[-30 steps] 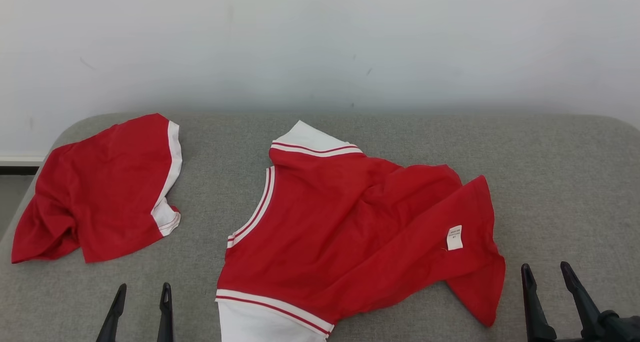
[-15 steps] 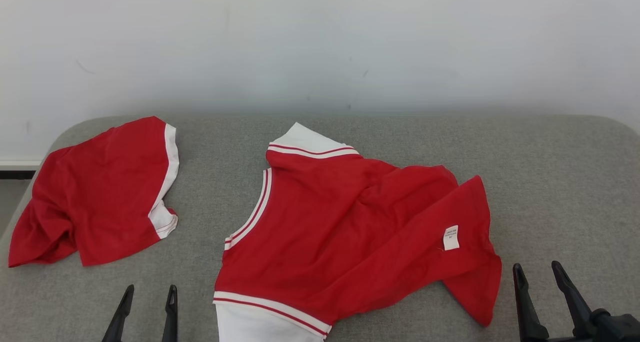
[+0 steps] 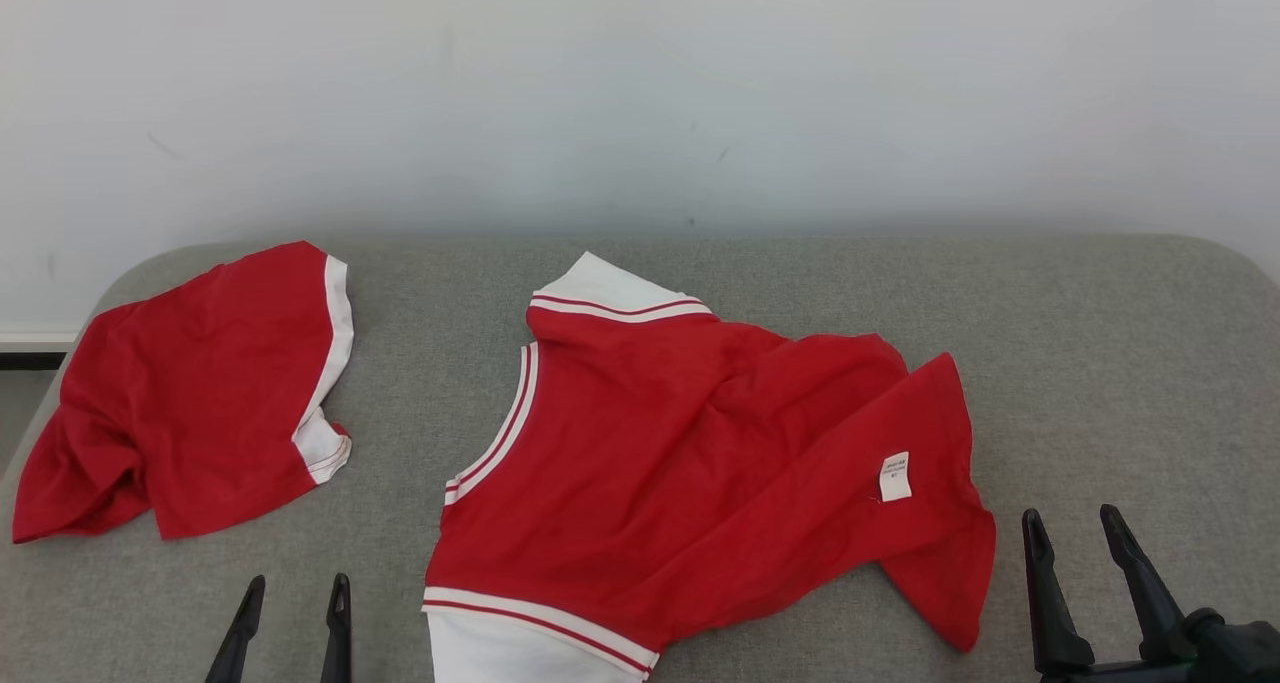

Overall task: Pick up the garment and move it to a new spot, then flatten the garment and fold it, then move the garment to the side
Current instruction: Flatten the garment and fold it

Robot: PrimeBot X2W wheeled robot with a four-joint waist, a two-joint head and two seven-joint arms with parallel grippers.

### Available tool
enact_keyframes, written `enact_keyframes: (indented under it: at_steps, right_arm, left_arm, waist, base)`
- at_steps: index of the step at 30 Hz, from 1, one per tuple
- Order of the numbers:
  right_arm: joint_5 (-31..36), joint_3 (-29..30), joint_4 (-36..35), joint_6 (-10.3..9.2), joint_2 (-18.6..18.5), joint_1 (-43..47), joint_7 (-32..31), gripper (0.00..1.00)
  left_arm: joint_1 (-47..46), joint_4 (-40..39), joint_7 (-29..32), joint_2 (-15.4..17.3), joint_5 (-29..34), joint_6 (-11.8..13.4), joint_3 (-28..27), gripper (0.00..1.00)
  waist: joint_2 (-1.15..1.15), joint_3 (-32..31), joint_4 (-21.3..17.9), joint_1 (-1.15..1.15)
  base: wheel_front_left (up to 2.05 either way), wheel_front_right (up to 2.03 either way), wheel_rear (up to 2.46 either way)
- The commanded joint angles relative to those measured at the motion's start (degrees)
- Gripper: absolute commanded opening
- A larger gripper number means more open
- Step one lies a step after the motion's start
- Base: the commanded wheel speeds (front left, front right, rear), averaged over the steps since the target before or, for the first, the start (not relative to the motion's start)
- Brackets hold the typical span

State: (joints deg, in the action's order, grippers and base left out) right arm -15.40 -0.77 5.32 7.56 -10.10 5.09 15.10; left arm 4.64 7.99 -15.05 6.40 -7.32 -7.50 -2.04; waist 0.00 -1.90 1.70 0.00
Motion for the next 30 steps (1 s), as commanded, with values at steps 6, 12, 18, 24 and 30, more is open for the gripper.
enact_keyframes:
  at_steps: [6,12,18,24,30]
  right_arm:
    - [-0.82,0.15,-0.72,-0.16,0.05,0.68,0.08,1.0]
    - [-0.67,0.17,-0.72,-0.16,0.14,1.02,0.08,1.0]
    - [-1.16,-0.96,1.6,-0.16,-1.58,0.32,0.08,1.0]
    - [-2.16,-2.45,6.7,-0.16,-4.72,-1.99,0.05,1.0]
    - [-3.24,-5.47,14.06,-0.16,-7.81,-6.8,0.0,1.0]
  left_arm:
    - [-1.14,1.48,-0.18,0.59,-1.6,0.08,0.72,1.0]
    - [-1.25,1.65,-0.18,1.09,-2.07,0.08,0.98,1.0]
    - [-0.78,2.88,0.23,1.5,-3.4,0.07,2.66,1.0]
    - [0.02,5.66,1.89,2.4,-4.83,0.07,7.13,1.0]
    - [-1.28,9.76,3.41,3.6,-7.17,0.07,12.93,1.0]
  waist:
    - [0.0,0.06,-0.16,0.0]
    - [0.0,-0.04,-0.01,0.0]
    - [0.0,0.15,0.1,0.0]
    - [0.0,1.06,0.76,0.0]
    - [0.0,3.17,2.3,0.0]
  base:
    - [0.0,0.0,0.0]
    - [0.0,0.0,0.0]
    - [0.0,0.0,0.0]
    - [0.0,0.0,0.0]
    - [0.0,0.0,0.0]
